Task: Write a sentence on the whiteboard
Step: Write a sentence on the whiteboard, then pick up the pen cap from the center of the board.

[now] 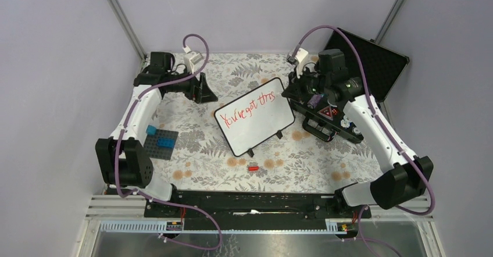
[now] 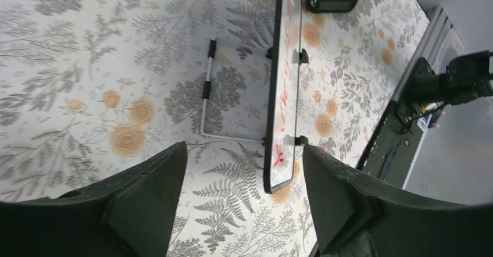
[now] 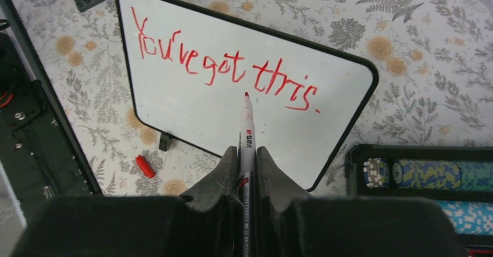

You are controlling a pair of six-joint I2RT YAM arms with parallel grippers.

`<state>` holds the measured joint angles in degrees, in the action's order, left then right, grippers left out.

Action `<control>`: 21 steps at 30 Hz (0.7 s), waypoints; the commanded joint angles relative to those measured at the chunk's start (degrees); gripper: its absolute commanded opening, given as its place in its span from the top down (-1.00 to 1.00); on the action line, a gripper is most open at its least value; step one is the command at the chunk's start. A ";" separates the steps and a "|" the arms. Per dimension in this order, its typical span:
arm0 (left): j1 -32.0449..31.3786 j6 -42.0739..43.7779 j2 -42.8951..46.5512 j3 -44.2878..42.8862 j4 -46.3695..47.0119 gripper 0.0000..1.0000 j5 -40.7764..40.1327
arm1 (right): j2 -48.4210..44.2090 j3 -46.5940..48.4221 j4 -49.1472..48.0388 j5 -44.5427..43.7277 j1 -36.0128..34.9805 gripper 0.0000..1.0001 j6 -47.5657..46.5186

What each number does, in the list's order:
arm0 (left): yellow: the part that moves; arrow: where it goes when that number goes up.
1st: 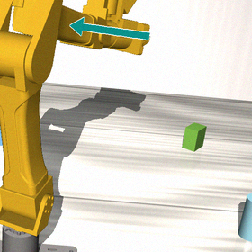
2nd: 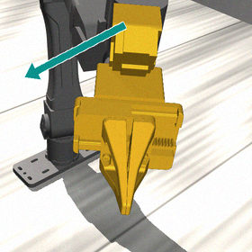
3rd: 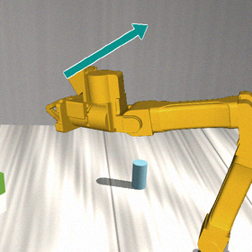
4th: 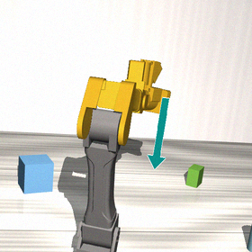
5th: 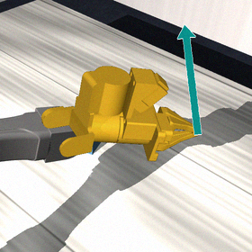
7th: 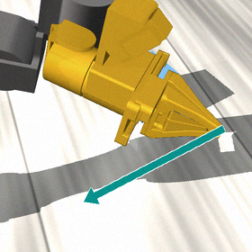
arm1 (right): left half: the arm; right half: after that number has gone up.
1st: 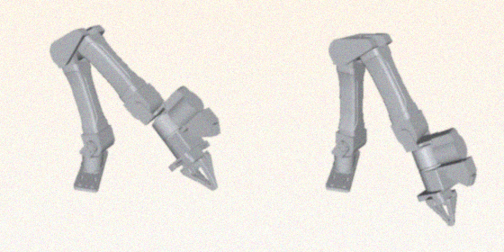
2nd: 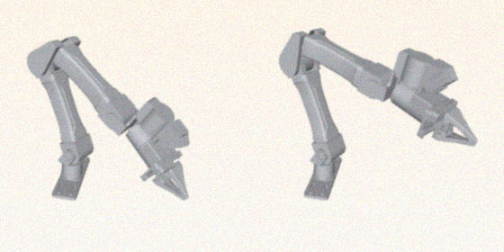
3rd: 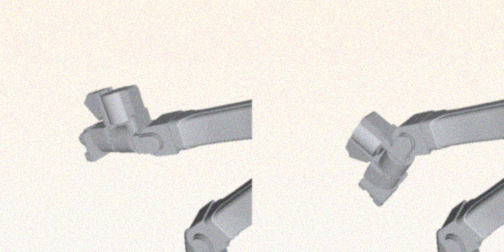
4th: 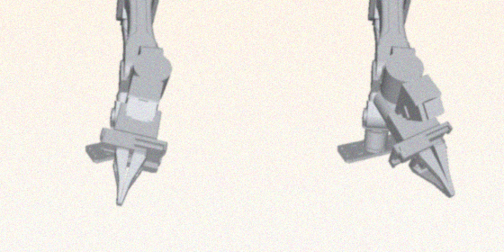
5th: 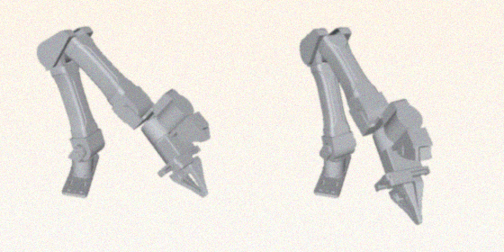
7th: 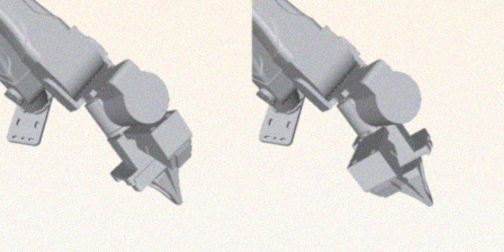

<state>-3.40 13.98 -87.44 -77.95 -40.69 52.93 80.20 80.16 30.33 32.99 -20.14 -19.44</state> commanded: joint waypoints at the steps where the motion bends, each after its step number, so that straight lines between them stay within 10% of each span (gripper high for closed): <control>1: 3.25 -1.23 3.66 -4.97 0.31 -0.60 1.60 | -4.08 -2.79 1.75 2.87 -0.34 1.00 3.29; 9: -1.93 16.92 7.04 -10.08 -16.41 -0.52 -4.53 | -11.81 -12.90 1.71 3.99 -0.26 1.00 7.12; 21: -36.25 18.10 13.02 6.81 -11.22 -0.31 -25.68 | -16.03 -21.00 -0.77 11.10 11.37 1.00 15.09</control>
<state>-31.44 30.89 -75.55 -74.76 -54.98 36.49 64.71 59.44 31.48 38.52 -14.39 -8.78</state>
